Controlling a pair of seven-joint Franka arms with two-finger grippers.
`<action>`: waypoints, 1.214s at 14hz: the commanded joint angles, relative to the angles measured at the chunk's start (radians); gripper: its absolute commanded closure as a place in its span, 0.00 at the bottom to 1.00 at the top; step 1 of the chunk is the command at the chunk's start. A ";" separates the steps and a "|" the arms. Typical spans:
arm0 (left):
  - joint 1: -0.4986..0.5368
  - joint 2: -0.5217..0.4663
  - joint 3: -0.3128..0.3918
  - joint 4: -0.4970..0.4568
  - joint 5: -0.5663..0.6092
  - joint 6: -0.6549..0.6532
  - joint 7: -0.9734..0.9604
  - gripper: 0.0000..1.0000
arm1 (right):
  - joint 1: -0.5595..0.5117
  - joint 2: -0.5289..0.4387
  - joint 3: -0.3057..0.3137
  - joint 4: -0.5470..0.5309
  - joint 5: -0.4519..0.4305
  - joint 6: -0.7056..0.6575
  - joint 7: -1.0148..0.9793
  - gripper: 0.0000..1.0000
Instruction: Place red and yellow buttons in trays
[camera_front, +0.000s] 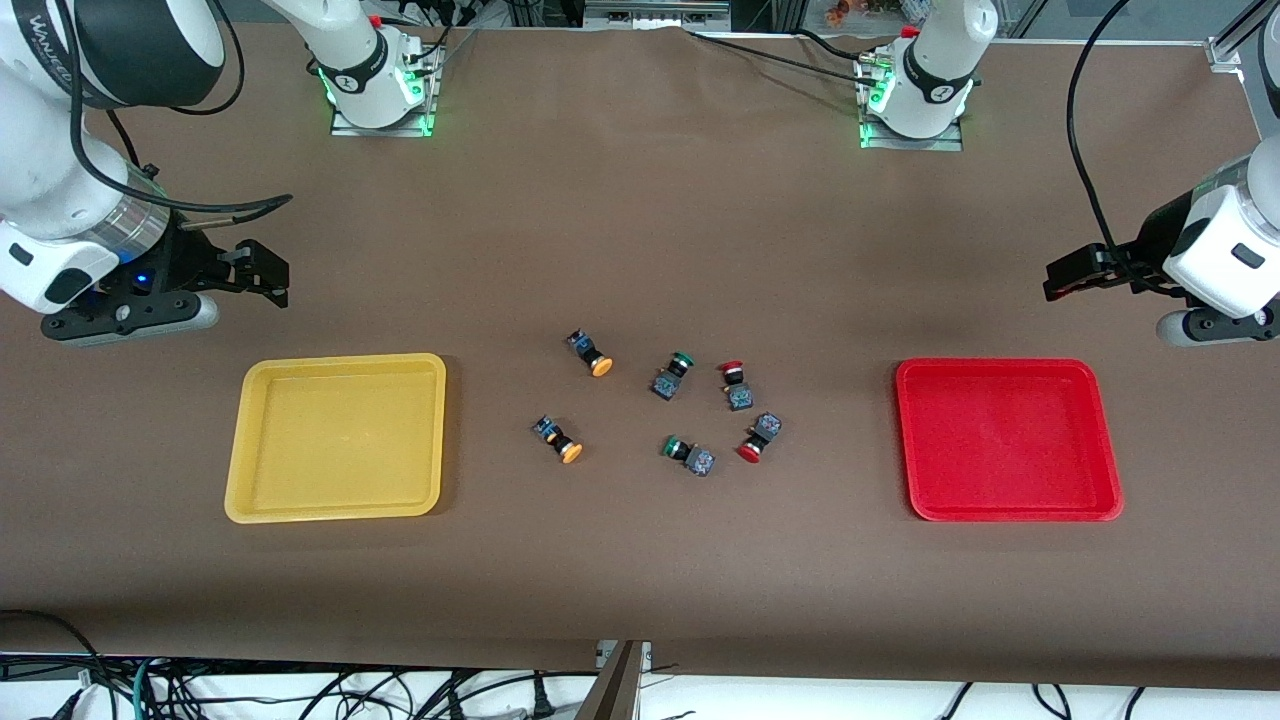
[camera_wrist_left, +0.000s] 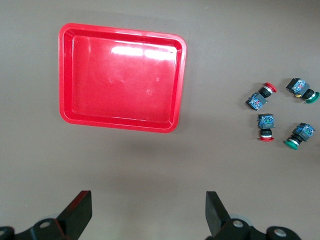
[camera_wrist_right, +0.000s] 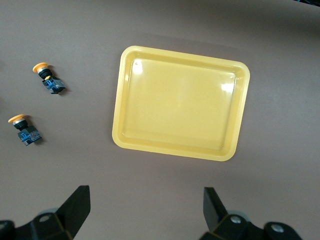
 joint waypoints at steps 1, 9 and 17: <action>-0.002 0.015 0.002 0.033 -0.013 -0.011 0.018 0.00 | -0.002 -0.012 -0.003 -0.040 0.002 0.017 0.051 0.00; -0.004 0.024 0.002 0.033 -0.014 -0.011 0.019 0.00 | 0.002 -0.004 0.003 -0.010 -0.006 0.058 0.055 0.00; -0.087 0.098 -0.011 0.031 -0.007 0.006 0.022 0.00 | 0.036 0.098 0.007 -0.010 0.007 0.068 0.032 0.00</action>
